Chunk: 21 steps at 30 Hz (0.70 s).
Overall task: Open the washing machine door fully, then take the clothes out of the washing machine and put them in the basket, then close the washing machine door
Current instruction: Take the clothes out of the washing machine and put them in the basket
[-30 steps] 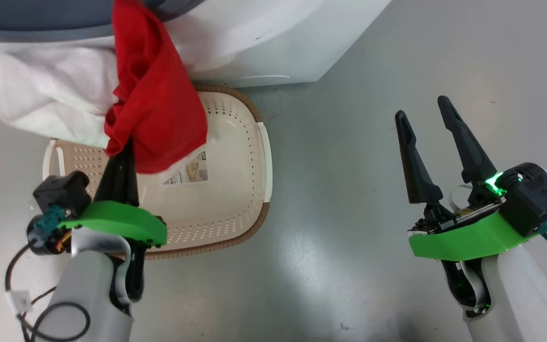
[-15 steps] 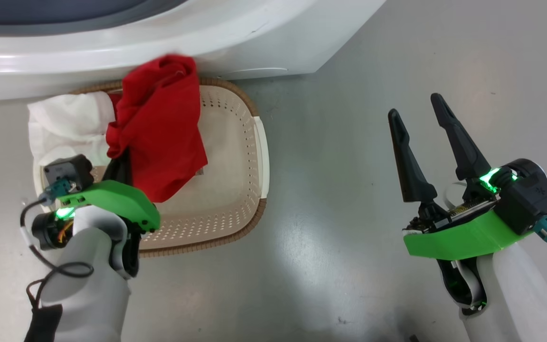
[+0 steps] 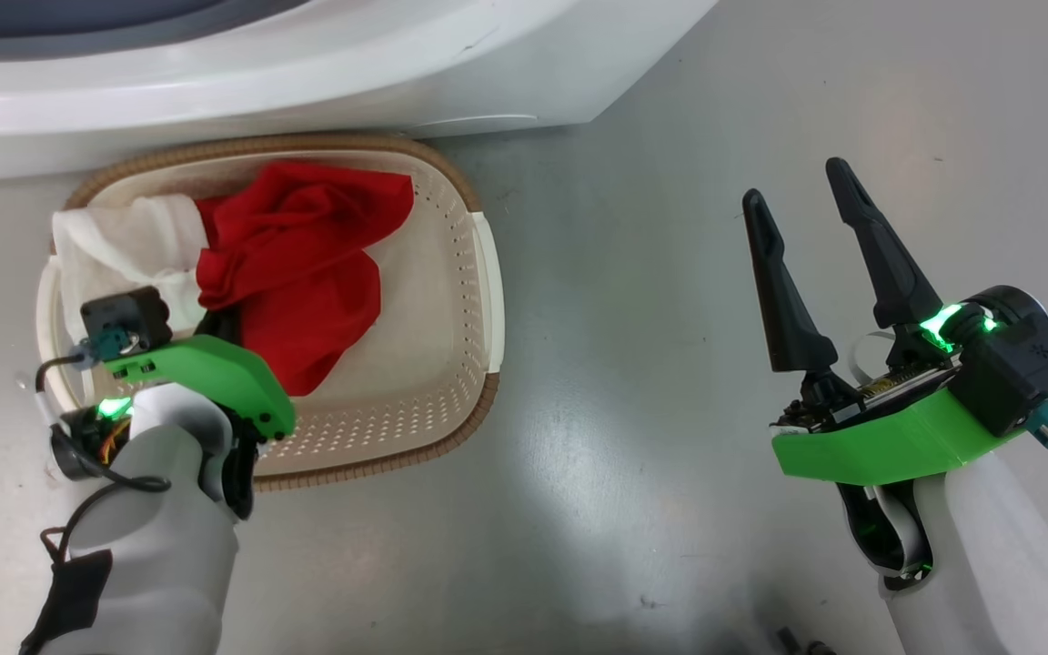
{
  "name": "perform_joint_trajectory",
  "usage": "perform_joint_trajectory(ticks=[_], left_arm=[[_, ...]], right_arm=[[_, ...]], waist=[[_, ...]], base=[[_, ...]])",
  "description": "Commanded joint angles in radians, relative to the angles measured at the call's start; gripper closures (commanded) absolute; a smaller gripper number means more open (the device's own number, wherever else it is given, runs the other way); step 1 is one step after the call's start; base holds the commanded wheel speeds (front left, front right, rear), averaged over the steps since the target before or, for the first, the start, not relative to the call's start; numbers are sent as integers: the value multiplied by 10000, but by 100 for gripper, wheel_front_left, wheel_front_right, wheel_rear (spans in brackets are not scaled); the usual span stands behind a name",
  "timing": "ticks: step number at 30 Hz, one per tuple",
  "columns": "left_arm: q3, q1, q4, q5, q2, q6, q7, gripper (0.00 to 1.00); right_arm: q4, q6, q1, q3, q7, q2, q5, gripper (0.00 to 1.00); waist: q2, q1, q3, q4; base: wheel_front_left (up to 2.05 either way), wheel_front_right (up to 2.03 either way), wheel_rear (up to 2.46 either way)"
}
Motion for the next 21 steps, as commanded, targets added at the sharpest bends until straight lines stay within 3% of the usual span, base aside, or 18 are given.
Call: perform_joint_trajectory(ticks=[1,7,12,13,14,21], left_arm=[[122,145,21,-11,356,-11,-118,100],[177,125,195,-211,327,-143,-28,97],[149,68,253,-284,293,-132,-29,48],[141,51,261,-295,292,-140,-29,18],[104,28,272,-288,297,-127,-39,0],[-1,76,282,-228,306,-67,-157,0]], right_arm=[[-219,62,142,235,-61,34,112,0],[-199,62,137,195,-61,34,78,0],[-164,62,151,197,-61,34,67,0],[-159,62,152,199,-61,34,67,0],[-142,62,161,190,-61,34,64,0],[-70,62,209,154,-61,34,-88,0]], waist=[[-1,0,9,-12],[-1,0,24,-26],[-1,0,3,7],[-1,0,-4,13],[-1,0,-36,32],[-1,0,-250,83]], base=[[0,0,0],[0,0,0],[0,0,0],[0,0,0],[0,0,0],[0,0,0]])
